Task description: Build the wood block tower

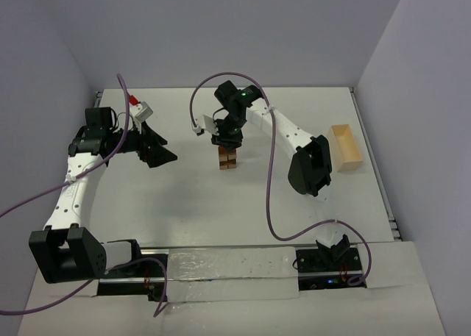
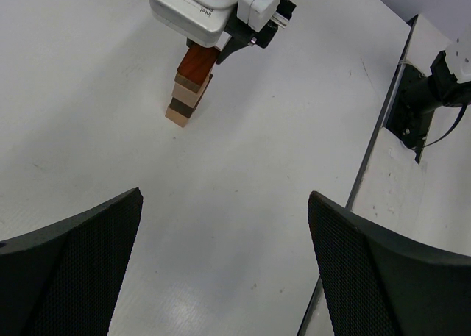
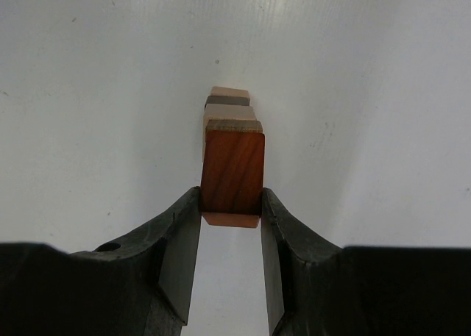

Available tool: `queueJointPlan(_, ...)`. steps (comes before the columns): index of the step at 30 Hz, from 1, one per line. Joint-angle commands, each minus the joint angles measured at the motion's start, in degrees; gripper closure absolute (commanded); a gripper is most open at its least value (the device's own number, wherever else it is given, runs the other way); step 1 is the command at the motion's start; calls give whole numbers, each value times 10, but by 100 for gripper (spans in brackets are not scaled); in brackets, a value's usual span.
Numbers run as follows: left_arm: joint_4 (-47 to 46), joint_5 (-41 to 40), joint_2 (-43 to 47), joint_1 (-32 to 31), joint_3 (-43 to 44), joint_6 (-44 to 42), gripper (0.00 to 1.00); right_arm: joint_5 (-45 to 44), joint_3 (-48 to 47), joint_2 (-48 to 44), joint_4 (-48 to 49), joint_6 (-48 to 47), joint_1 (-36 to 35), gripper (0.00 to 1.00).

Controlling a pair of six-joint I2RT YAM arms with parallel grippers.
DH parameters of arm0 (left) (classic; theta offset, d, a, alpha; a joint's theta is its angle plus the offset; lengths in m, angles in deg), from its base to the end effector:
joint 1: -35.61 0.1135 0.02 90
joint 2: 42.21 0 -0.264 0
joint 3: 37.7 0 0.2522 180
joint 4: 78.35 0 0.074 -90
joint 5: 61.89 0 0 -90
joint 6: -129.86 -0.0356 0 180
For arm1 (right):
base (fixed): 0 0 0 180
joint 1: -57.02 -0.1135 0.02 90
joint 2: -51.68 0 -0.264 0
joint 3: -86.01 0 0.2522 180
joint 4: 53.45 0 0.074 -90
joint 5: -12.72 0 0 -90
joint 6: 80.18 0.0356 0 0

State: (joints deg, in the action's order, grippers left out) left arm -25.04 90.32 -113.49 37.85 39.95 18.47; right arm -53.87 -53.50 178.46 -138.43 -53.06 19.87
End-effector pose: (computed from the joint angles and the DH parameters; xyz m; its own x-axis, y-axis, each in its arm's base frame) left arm 0.2488 -0.0218 0.3253 -0.4663 0.1519 -0.8715 0.8113 0.4662 -0.3528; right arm 0.3554 0.2870 0.2789 0.2331 -0.8481 -0.4758 -0.9723 -0.2118 -0.0989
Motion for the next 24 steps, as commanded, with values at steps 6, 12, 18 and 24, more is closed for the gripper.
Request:
queueJointPlan(6, -12, 18, 9, 2, 6, -7, 1, 0, -27, 3, 6, -1, -5, 81)
queueJointPlan(12, -12, 19, 7, 2, 7, -8, 1, 1, -25, 0, 7, 1, -5, 59)
queueJointPlan(18, -5, 17, 4, 2, 12, -12, 1, 2, -26, -8, 9, 11, -6, 32)
queueJointPlan(24, -8, 10, -1, 2, 15, -11, 1, 6, -31, -28, 9, 32, -6, 1)
